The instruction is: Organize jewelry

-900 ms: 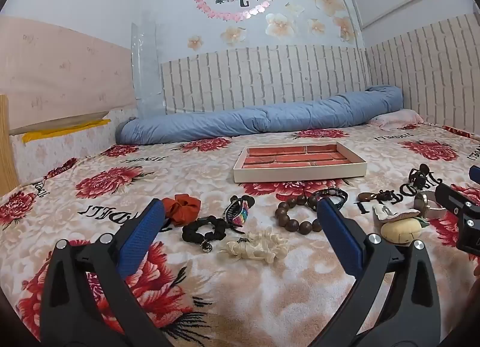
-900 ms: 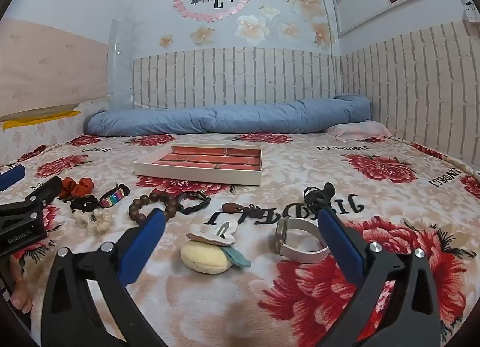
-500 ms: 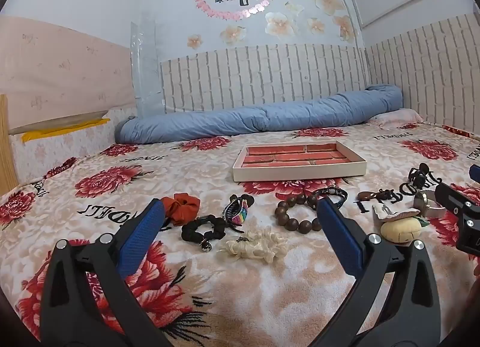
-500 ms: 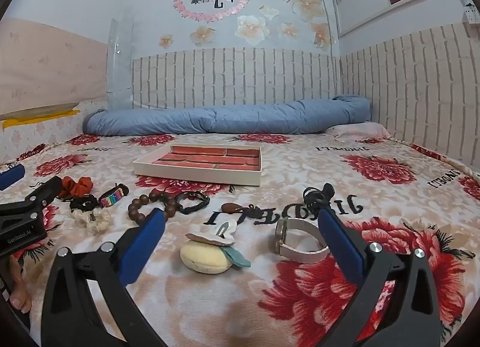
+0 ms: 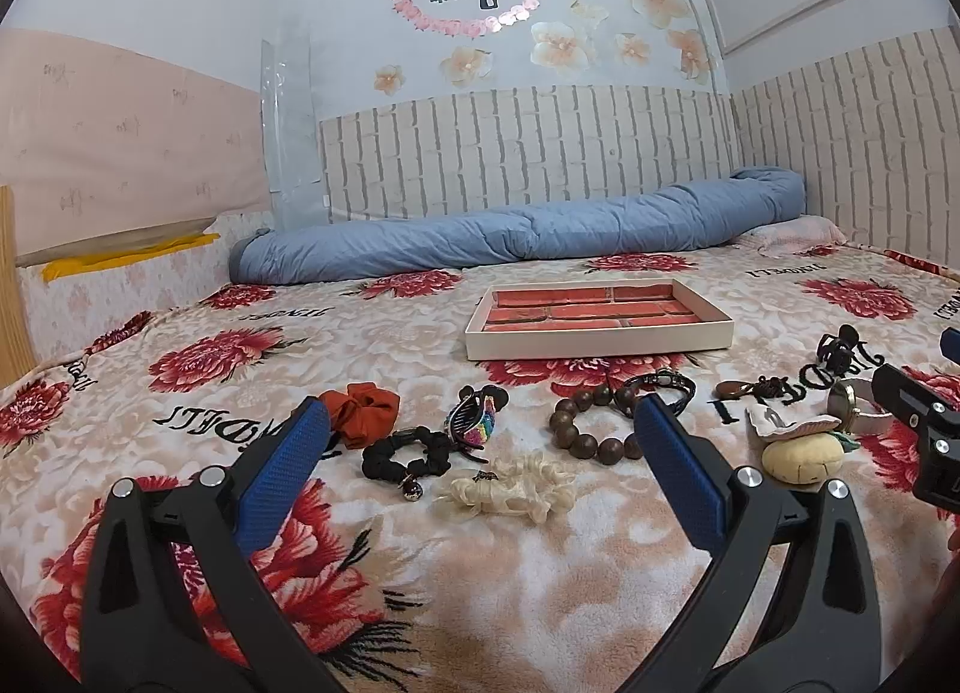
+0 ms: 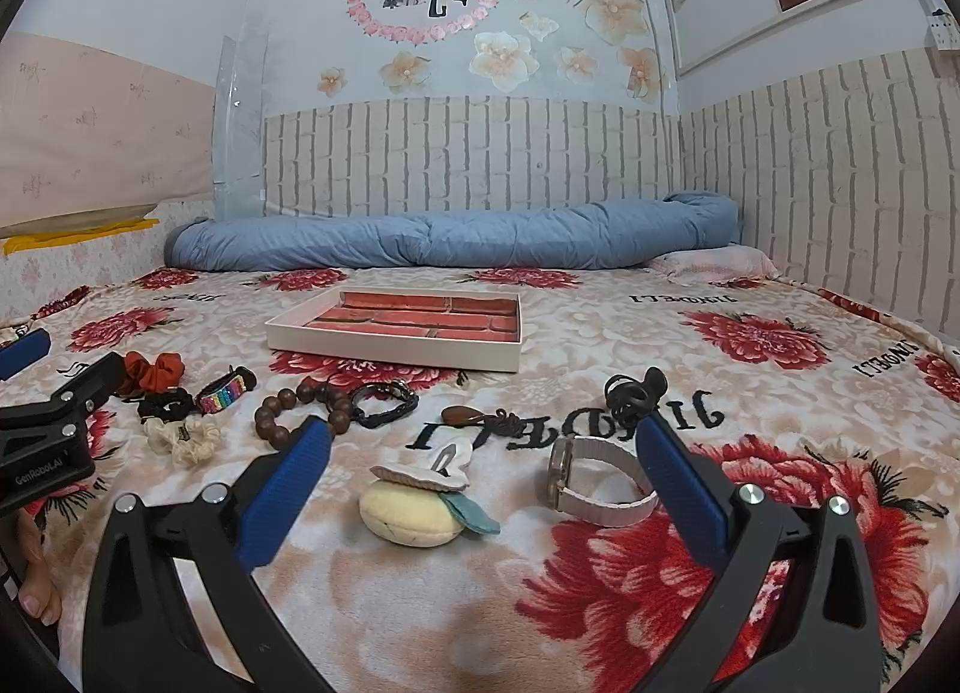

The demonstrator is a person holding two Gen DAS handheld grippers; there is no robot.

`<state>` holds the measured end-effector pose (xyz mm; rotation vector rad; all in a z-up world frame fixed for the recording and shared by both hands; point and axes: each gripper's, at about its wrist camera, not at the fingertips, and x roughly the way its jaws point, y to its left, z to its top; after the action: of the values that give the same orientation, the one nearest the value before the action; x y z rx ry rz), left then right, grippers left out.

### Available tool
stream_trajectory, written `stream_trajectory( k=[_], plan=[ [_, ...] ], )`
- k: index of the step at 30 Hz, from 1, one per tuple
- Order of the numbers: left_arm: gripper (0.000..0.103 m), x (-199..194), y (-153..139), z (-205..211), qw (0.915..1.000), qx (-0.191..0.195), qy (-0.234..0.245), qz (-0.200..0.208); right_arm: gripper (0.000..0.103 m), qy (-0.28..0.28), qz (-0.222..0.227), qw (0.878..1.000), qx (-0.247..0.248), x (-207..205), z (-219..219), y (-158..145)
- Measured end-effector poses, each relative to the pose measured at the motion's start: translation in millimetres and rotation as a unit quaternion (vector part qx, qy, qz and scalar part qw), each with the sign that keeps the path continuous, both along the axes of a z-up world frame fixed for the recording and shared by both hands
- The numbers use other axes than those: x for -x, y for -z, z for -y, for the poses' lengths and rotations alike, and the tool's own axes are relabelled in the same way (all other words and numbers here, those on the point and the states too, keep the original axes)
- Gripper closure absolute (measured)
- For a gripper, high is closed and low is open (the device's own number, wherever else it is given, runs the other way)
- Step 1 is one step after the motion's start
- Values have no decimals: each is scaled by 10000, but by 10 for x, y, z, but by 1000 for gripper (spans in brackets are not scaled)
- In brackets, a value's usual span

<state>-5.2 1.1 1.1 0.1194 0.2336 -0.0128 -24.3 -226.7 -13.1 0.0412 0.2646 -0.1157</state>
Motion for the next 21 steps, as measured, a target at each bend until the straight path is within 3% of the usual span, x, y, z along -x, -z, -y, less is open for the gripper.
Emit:
stream_trajectory(
  k=[21],
  plan=[
    [5,-72,98,29,10000,12,4,-56,4,-1,-3,10000,17,12,3,-6]
  ],
)
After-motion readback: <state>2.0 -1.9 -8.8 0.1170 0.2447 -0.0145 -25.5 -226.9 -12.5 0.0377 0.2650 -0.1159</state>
